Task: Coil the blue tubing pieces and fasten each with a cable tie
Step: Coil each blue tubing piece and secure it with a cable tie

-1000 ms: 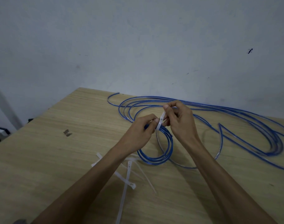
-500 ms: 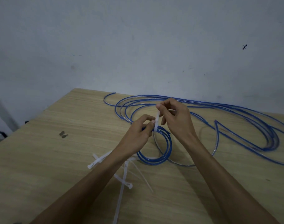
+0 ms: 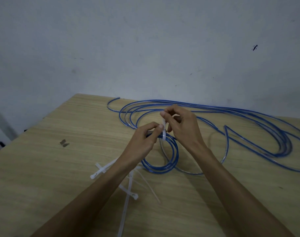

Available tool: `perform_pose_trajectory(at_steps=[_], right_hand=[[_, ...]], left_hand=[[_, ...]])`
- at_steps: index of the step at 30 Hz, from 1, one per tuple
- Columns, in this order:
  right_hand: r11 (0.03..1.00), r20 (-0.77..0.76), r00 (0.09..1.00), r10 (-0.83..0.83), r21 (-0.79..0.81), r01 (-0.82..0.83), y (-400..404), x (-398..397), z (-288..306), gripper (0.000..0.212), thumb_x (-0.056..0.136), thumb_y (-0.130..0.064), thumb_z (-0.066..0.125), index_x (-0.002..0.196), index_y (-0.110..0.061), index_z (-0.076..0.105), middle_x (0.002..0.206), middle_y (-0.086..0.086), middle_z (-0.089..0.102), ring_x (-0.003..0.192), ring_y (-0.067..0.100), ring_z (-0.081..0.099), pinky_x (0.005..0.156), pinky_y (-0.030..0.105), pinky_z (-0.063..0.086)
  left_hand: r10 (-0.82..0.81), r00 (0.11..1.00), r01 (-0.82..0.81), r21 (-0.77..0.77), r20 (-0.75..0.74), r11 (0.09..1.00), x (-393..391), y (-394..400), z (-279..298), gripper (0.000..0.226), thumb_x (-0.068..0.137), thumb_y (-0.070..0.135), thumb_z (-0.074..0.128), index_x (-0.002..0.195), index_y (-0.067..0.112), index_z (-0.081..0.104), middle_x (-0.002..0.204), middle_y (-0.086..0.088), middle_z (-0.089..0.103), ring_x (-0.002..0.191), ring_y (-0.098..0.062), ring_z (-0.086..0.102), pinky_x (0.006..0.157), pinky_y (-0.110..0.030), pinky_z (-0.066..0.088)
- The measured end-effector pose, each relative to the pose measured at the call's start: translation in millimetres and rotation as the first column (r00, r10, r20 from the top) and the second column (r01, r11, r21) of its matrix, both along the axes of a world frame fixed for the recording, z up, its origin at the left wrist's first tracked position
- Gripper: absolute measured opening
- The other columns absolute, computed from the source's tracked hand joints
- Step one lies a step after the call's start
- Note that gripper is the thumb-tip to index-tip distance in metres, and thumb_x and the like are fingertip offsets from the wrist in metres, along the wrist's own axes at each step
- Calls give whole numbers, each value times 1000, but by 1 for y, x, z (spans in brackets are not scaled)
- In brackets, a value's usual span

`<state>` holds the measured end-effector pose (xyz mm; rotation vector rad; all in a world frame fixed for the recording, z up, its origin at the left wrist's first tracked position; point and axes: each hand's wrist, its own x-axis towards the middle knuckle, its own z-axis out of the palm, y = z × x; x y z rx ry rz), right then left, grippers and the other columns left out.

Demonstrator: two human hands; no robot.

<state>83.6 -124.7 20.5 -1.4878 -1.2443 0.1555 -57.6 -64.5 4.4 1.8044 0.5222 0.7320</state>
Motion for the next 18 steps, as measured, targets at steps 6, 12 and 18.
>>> perform_pose_trajectory(at_steps=[6,12,18], right_hand=[[995,18,995,-95,42,94,1,0,0,12,99,-25,65,89,-19,64,78,-2,65,59,16,60,54,23,48],[980,11,984,-177,88,176,0,11,3,18,100,-25,63,89,-10,64,77,-3,62,60,16,60,54,16,47],[973,-24,975,-219,67,220,4,10,-3,15,100,-24,63,87,-18,61,75,-4,67,66,9,66,59,19,51]], left_hand=[[-32,999,32,-16,11,999,-1,0,1,26,103,29,54,89,15,70,53,12,43,50,-11,35,53,-23,31],[-97,995,99,-57,34,993,5,-6,-2,26,103,27,54,88,9,67,65,-11,36,58,-24,30,53,-32,27],[-133,991,133,-16,2,991,7,-8,-12,38,106,36,43,87,6,58,72,-4,46,56,-8,39,55,-21,33]])
